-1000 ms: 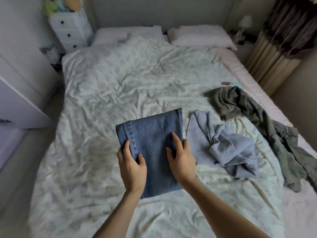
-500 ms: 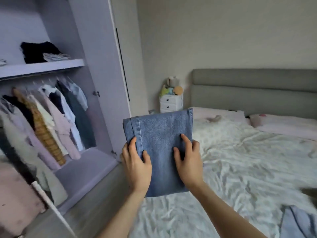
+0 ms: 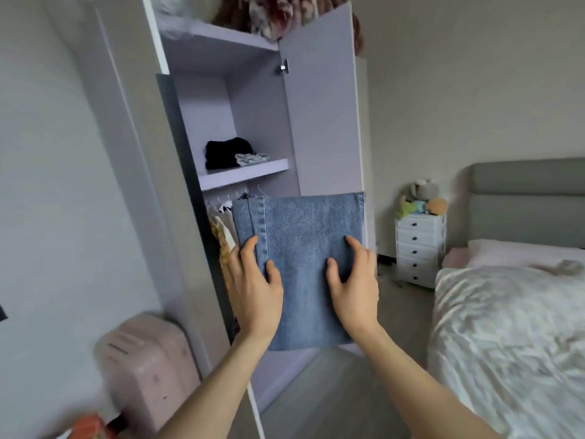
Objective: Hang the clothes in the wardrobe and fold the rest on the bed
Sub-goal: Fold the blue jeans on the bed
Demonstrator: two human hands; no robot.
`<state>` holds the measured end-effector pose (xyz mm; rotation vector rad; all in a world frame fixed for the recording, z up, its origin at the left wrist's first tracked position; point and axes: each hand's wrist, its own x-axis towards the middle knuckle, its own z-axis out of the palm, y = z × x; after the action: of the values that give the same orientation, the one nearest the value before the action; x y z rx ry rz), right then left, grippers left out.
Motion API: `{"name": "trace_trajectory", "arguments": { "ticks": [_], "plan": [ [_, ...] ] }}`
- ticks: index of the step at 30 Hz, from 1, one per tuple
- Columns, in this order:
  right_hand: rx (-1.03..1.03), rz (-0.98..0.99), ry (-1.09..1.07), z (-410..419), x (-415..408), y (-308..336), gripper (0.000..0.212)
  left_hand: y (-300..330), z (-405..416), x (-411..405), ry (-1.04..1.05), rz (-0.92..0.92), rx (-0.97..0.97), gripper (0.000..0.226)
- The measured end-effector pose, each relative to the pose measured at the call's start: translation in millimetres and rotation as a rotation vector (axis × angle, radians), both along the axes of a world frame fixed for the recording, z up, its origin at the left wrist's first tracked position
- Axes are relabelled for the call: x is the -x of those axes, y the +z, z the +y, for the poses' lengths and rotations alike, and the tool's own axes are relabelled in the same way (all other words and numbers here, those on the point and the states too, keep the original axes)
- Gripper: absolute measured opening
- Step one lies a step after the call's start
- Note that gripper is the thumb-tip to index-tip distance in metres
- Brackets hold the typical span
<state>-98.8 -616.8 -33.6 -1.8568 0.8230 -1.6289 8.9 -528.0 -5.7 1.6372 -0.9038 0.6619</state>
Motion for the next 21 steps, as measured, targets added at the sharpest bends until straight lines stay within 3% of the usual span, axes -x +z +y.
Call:
{"name": "trace_trajectory", "arguments": {
  "ticks": [5,12,16,21],
  "plan": [
    [-0.035,-0.113,0.070,-33,-48,18,0.066,18,-28,-44,0.007,-0.052,0.045,0.053],
    [-0.025,-0.146,-0.028,-120,-120,24,0.064,34,-107,-99,0.075,-0.111,0.112,0.069],
    [0.026,-0.164,0.025,-196,-167,32,0.063,35,-177,-142,0.070,-0.045,0.133,0.069],
    [0.130,-0.149,0.066,-316,-227,62,0.063,57,-293,-199,0.170,-0.089,0.205,0.070]
  ]
}}
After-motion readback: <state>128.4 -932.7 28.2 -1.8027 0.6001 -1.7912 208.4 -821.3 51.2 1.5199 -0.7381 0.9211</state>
